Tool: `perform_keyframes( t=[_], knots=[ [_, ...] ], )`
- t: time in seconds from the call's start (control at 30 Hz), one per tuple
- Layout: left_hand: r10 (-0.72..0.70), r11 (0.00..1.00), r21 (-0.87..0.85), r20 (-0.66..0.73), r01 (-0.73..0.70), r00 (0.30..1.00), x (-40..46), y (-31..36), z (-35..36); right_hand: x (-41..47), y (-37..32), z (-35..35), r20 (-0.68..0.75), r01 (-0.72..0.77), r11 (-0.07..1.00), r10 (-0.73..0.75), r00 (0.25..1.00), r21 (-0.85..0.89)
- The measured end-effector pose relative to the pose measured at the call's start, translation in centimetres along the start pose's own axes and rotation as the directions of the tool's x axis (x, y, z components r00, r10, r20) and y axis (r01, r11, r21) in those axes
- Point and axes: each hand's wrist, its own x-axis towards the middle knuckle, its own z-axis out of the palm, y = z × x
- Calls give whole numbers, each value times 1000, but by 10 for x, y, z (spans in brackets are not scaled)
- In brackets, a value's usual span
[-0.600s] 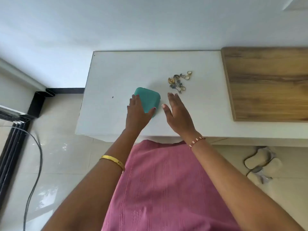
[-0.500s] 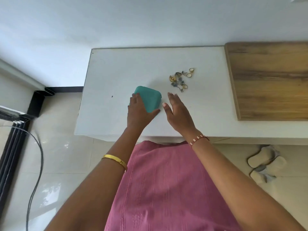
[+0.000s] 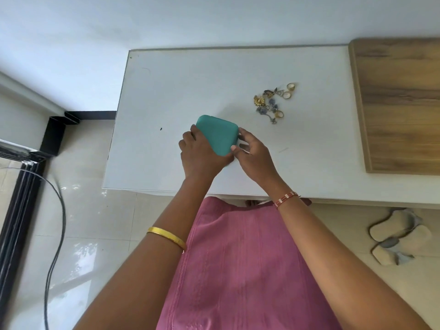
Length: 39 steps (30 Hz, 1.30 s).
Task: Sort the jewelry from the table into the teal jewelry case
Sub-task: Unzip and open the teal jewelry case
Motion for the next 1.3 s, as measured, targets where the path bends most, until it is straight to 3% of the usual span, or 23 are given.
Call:
perform_keyframes(
  t=[0.13, 0.33, 0.43, 0.53, 0.77, 0.9, 1.1, 1.3],
  knots=[
    [5, 1000, -16, 27, -5, 1000, 0, -3, -4, 2, -2, -6, -18, -73, 989, 76, 997, 129],
    [-77, 953, -275, 184, 127, 980, -5, -12, -20, -3, 1, -9, 30, -164, 915, 165, 986, 370],
    [-79, 863, -459, 288, 210, 954, -11, -13, -25, -10, -8, -9, 111, -198, 813, 164, 980, 547],
    [-39, 766, -579, 393, 280, 919, -16, -15, -28, -13, -16, -12, 126, -171, 813, 121, 985, 557],
    [74, 657, -696, 442, 290, 894, -16, -14, -31, -20, -29, -26, 61, 18, 973, -33, 998, 231],
    [71, 636, -722, 404, 270, 912, -19, -14, -29, -17, -43, -37, 23, 33, 973, -40, 999, 229],
    [68, 665, -707, 376, 239, 924, -22, -14, -28, -7, -56, -43, 97, 110, 993, -106, 990, -32],
    [4, 681, -682, 365, 265, 931, -24, -15, -29, -1, -52, -44, -53, 208, 945, -228, 972, -251]
  ],
)
